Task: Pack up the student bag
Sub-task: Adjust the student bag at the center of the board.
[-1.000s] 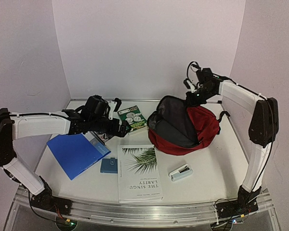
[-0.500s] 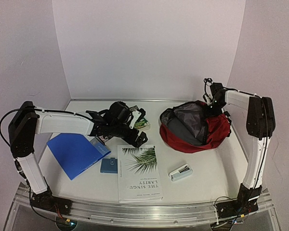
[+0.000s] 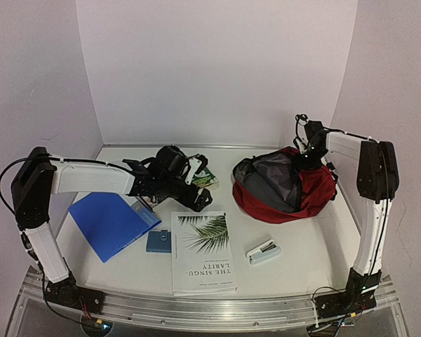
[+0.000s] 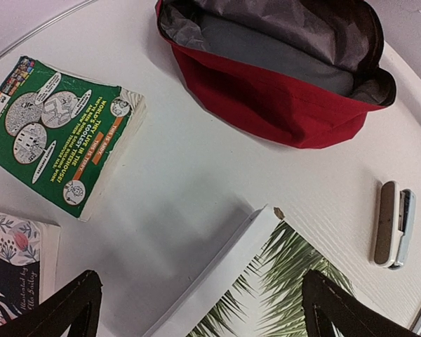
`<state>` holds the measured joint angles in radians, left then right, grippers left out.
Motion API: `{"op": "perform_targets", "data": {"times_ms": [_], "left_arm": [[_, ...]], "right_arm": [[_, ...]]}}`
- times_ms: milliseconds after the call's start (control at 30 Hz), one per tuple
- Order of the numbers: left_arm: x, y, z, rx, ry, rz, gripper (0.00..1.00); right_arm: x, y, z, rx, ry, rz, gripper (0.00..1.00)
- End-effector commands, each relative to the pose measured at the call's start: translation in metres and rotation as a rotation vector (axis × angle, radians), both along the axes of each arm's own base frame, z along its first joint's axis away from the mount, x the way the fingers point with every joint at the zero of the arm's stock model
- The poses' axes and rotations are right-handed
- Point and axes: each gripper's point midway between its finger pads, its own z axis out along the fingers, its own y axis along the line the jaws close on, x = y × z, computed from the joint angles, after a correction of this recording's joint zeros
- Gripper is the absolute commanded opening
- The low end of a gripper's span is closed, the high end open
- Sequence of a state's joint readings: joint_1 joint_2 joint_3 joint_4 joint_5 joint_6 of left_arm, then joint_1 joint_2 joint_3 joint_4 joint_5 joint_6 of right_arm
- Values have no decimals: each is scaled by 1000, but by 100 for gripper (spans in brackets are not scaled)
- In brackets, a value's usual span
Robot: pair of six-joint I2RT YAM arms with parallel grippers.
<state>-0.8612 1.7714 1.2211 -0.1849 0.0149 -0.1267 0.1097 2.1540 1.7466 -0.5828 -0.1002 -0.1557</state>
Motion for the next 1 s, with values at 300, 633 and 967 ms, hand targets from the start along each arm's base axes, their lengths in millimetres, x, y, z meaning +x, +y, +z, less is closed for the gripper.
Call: {"op": "perform_targets", "data": {"times_ms": [300, 633, 967], "left_arm": [[53, -110, 76, -131, -171, -174, 95], [77, -181, 4, -84, -86, -236, 86], [42, -124, -76, 158, 61, -241, 47]], "right_arm": [[-5, 37, 38, 195, -11, 88, 1], [-31, 58, 53, 303, 13, 109, 0], [-49, 73, 99, 397, -17, 136, 0]]}}
